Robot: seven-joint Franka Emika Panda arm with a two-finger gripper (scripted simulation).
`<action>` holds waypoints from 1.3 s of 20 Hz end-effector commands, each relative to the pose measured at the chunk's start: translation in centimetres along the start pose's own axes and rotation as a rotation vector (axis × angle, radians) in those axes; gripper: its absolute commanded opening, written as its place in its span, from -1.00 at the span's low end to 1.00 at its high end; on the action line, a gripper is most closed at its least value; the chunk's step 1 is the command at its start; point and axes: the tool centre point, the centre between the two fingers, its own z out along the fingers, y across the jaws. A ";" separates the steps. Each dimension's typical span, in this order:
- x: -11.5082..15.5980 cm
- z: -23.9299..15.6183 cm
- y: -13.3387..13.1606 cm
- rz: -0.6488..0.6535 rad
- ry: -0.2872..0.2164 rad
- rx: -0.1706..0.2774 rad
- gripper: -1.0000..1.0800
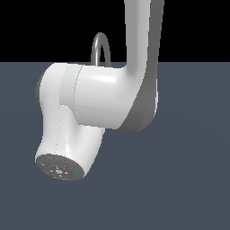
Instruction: Turn on the faucet by rotating a designated handle.
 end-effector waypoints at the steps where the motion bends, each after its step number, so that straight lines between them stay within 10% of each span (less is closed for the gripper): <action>1: -1.6 0.4 -2.3 -0.001 -0.027 0.037 -1.00; 26: 3.1 0.2 -5.9 0.010 -0.030 0.031 -1.00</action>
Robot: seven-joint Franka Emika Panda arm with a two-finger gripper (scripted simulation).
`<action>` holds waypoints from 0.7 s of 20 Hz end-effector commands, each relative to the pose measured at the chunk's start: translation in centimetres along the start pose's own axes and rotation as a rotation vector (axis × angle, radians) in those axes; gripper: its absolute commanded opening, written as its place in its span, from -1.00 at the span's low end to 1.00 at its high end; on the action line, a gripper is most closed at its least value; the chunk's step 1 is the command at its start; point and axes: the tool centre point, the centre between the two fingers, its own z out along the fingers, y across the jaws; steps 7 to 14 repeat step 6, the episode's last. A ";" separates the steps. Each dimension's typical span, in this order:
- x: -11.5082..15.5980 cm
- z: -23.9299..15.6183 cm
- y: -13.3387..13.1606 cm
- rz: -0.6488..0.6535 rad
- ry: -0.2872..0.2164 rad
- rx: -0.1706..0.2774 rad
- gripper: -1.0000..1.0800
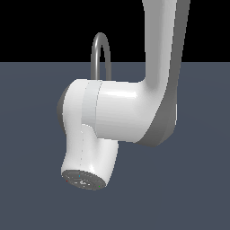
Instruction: Turn on the faucet by rotating a designated handle.
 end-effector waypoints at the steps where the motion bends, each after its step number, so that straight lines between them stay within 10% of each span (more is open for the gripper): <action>1: 2.5 -0.2 -1.9 -0.024 0.035 -0.019 -1.00; 14: 3.7 -0.2 -3.3 -0.032 0.037 -0.015 -1.00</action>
